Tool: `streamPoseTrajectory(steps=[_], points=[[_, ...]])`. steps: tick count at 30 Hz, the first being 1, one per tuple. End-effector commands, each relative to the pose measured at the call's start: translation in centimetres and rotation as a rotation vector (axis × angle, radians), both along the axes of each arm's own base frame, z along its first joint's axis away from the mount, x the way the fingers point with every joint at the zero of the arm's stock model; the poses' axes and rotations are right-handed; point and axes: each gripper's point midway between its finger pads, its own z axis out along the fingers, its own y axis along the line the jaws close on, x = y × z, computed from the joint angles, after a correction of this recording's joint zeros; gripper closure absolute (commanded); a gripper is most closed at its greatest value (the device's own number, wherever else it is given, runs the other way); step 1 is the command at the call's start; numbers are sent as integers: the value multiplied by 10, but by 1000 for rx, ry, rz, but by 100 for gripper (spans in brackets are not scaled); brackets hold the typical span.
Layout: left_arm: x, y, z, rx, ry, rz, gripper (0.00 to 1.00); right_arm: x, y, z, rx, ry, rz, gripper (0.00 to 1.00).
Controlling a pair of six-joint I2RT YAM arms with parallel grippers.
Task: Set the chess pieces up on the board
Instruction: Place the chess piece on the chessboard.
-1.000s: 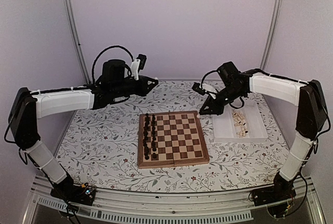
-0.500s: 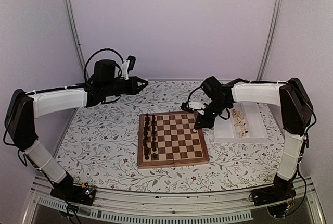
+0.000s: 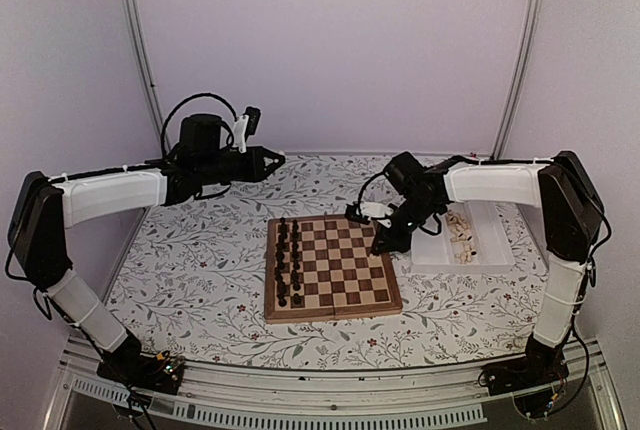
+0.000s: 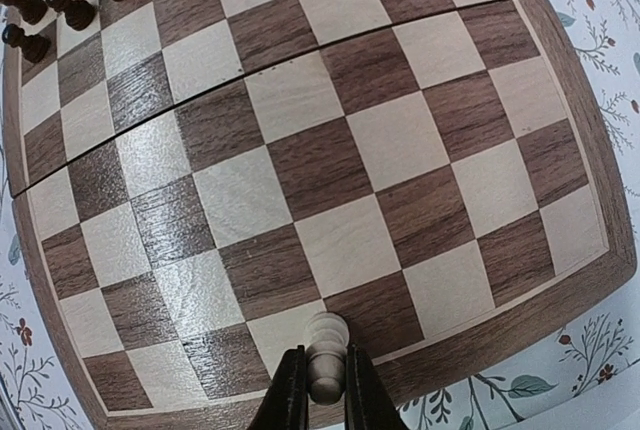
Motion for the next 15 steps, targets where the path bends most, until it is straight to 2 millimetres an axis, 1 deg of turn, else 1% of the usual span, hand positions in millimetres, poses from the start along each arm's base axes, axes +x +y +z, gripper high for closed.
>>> streamPoseTrajectory(steps=[1,8,13,15], points=[[0,1,-4,3,14,-7,100,-19,-3,-5,-31,31,37,94],[0,0,-3,1,14,-11,100,-24,-5,0,-41,33,47,95],[-1,-1,-3,0,16,-20,100,-25,-9,-3,-66,32,43,95],[-1,-2,-3,0,17,-22,100,-25,-10,-3,-71,30,43,93]])
